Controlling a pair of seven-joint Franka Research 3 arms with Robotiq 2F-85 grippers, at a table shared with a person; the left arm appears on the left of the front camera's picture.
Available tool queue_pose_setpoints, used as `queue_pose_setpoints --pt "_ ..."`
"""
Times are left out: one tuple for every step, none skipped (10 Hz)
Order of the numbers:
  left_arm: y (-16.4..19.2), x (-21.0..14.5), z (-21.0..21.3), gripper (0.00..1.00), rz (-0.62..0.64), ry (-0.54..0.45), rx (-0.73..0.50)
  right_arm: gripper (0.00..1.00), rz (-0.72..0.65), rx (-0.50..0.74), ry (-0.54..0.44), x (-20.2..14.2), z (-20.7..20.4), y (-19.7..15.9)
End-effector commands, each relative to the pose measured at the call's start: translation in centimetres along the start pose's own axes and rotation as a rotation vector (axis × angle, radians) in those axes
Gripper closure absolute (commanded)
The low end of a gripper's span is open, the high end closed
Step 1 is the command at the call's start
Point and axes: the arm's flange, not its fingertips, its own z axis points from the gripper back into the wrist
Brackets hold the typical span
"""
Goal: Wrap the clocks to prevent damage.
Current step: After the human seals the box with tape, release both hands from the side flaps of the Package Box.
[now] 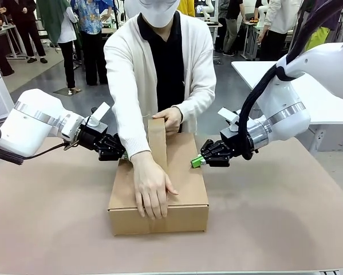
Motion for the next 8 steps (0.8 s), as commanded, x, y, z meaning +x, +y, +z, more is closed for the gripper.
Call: queue_pose_setpoints --pt "0.06 -0.40 -0.13 1.00 0.007 0.007 0.007 0.99 -0.007 -0.008 0.001 -0.23 -0.10 -0.02" --pt "0.06 -0.40 -0.13 1.00 0.007 0.007 0.007 0.99 -0.007 -0.008 0.001 -0.23 -0.10 -0.02" --pt "0.06 -0.40 -0.13 1.00 0.007 0.007 0.007 0.99 -0.007 -0.008 0.001 -0.23 -0.10 -0.02" --pt "0.06 -0.40 -0.13 1.00 0.007 0.007 0.007 0.99 -0.007 -0.008 0.001 -0.23 -0.10 -0.02" --pt "0.06 -0.40 -0.13 1.00 0.007 0.007 0.007 0.99 -0.007 -0.008 0.001 -0.23 -0.10 -0.02" --pt "0.06 -0.40 -0.13 1.00 0.007 0.007 0.007 0.99 -0.007 -0.008 0.001 -0.23 -0.10 -0.02" --pt "0.06 -0.40 -0.13 1.00 0.007 0.007 0.007 0.99 -0.007 -0.008 0.001 -0.23 -0.10 -0.02" --pt "0.06 -0.40 -0.13 1.00 0.007 0.007 0.007 0.99 -0.007 -0.008 0.001 -0.23 -0.10 -0.02"
